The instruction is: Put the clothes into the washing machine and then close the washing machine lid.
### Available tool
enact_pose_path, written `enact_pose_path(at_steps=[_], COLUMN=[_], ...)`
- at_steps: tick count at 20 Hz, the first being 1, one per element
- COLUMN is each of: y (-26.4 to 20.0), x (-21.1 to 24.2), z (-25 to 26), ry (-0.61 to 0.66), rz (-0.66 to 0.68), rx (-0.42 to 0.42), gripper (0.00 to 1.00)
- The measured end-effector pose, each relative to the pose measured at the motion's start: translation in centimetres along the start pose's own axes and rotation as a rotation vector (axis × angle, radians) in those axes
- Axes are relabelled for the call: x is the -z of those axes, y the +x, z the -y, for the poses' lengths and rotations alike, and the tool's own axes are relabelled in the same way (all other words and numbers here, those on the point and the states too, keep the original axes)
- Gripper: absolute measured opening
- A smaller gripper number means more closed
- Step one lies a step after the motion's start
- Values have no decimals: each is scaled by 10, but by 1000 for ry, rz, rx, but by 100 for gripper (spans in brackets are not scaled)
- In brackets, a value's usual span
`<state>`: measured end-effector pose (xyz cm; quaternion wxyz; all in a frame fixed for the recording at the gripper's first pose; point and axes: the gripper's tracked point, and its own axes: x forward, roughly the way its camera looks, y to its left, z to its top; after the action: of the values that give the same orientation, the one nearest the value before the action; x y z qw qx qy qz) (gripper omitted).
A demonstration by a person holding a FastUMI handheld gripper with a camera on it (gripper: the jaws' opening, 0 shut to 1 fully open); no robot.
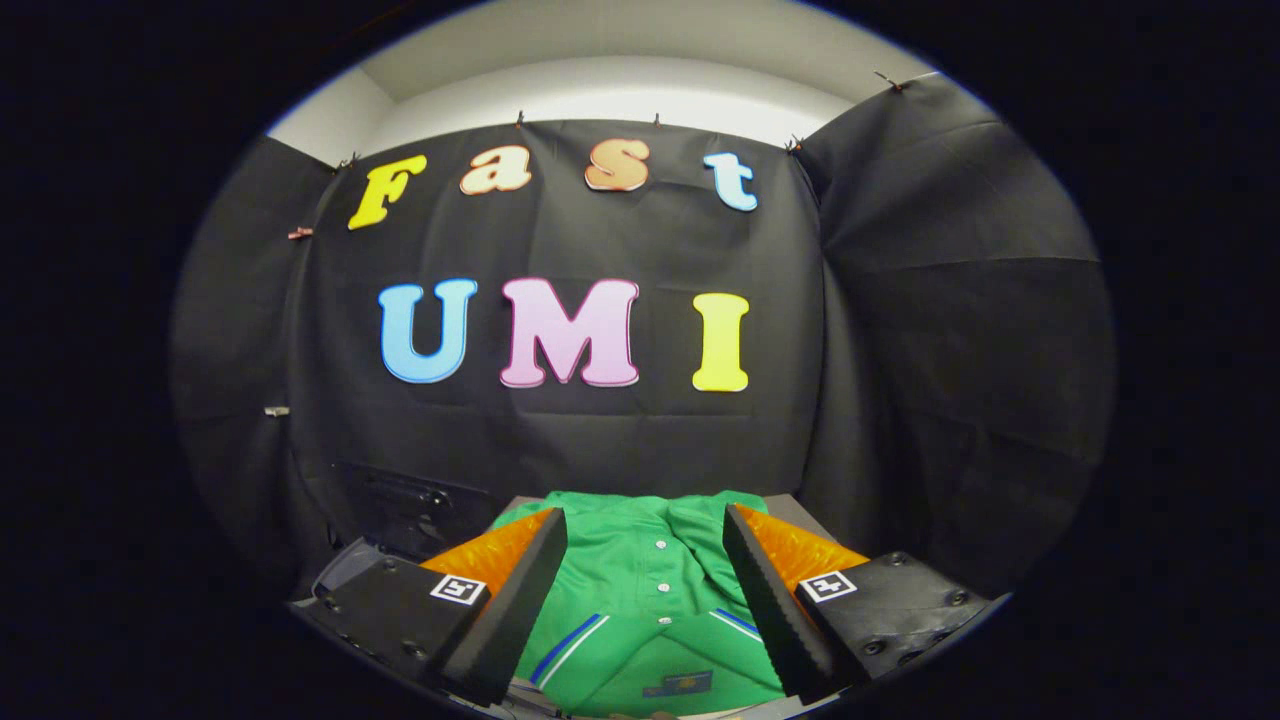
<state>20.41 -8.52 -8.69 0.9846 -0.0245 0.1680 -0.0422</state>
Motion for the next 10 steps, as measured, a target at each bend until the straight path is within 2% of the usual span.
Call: enact_pose_path(at_steps=[4,10], y=[36,66], x=[21,49], z=[10,11], ry=[5,-22], rz=[-94,-236], rx=[25,27], gripper=[98,98])
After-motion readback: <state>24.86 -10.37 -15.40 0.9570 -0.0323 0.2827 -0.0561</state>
